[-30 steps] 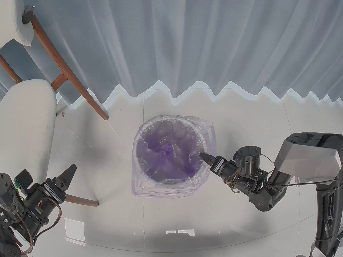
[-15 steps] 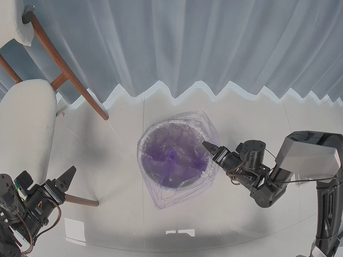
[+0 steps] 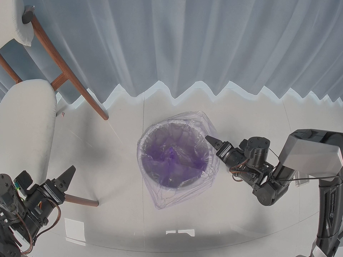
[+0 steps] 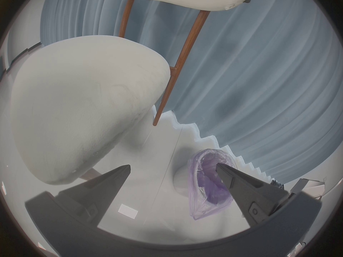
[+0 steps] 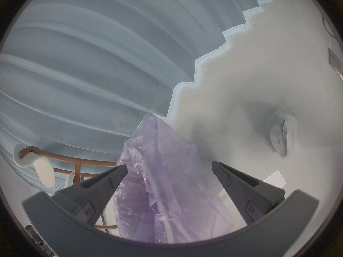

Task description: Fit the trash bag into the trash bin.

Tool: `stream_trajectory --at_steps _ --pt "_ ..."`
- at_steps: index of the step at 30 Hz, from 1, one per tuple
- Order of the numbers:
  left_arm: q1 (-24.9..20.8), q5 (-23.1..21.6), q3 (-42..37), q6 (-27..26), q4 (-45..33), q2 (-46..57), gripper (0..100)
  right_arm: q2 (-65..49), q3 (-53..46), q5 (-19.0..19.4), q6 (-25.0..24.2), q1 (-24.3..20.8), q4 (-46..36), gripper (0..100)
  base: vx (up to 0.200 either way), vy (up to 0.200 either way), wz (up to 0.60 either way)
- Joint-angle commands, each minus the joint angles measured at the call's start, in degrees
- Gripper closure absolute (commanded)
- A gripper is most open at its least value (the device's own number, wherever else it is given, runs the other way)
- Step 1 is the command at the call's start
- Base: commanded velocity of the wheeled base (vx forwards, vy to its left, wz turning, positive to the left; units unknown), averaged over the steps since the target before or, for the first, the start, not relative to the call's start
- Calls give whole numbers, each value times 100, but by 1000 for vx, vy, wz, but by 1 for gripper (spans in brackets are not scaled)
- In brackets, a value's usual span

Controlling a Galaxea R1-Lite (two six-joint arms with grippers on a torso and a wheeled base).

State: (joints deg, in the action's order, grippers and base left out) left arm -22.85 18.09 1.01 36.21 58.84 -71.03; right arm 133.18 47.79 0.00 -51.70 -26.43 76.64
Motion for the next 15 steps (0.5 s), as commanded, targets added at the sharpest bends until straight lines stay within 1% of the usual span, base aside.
stream_trajectory --at_steps 1,9,15 --pt "-1 28 -101 0 4 2 0 120 -6 -9 -7 103 35 0 0 0 0" --pt "-1 63 -101 0 4 -7 0 340 -24 -9 -139 323 149 0 0 0 0" --pt "-1 63 -101 0 4 -7 0 542 -6 0 -24 358 79 0 0 0 0"
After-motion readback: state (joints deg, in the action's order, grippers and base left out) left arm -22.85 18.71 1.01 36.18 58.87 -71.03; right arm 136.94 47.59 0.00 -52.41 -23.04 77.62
